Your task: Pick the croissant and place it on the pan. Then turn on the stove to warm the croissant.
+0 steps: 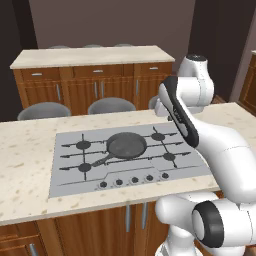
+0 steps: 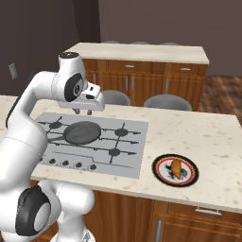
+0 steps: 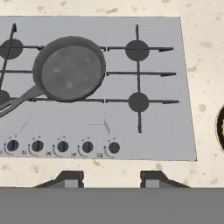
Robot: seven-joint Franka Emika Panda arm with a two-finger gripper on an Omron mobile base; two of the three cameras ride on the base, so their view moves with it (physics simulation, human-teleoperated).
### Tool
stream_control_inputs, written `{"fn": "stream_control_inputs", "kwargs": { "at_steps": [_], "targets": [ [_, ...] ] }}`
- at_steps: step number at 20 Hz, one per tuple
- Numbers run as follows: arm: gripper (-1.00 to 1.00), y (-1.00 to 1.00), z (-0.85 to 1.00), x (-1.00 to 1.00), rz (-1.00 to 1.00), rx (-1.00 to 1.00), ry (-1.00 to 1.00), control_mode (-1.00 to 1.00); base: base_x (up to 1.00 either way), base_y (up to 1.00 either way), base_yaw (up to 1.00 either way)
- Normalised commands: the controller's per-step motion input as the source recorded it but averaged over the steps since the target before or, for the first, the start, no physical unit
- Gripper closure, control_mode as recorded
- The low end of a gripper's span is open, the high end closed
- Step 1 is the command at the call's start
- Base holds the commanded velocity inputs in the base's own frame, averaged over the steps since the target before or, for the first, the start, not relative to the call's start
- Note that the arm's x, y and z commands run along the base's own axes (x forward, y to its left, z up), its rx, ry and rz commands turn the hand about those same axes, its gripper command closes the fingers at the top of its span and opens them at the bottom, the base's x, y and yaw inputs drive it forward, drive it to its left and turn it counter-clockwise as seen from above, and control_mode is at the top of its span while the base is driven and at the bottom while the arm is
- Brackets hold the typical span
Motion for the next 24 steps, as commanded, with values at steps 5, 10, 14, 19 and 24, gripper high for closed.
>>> {"fn": "stream_control_inputs", "kwargs": {
  "at_steps": [5, 10, 14, 19, 24],
  "targets": [
    [-1.0, -0.12, 0.0, -0.12, -0.01, 0.0, -0.01, -1.0, 0.0, 0.0, 0.0],
    [-1.0, -0.39, -0.03, -0.24, -0.01, 0.0, 0.0, -1.0, 0.0, 0.0, 0.0],
    [-1.0, -0.42, -0.11, -0.18, 0.0, 0.0, 0.0, -1.0, 0.0, 0.0, 0.0],
    [-1.0, -0.7, -0.36, -0.11, 0.0, 0.0, 0.0, -1.0, 0.0, 0.0, 0.0],
    [-1.0, -0.95, -0.46, -0.02, 0.0, 0.0, 0.01, -1.0, 0.0, 0.0, 0.0]
  ]
}}
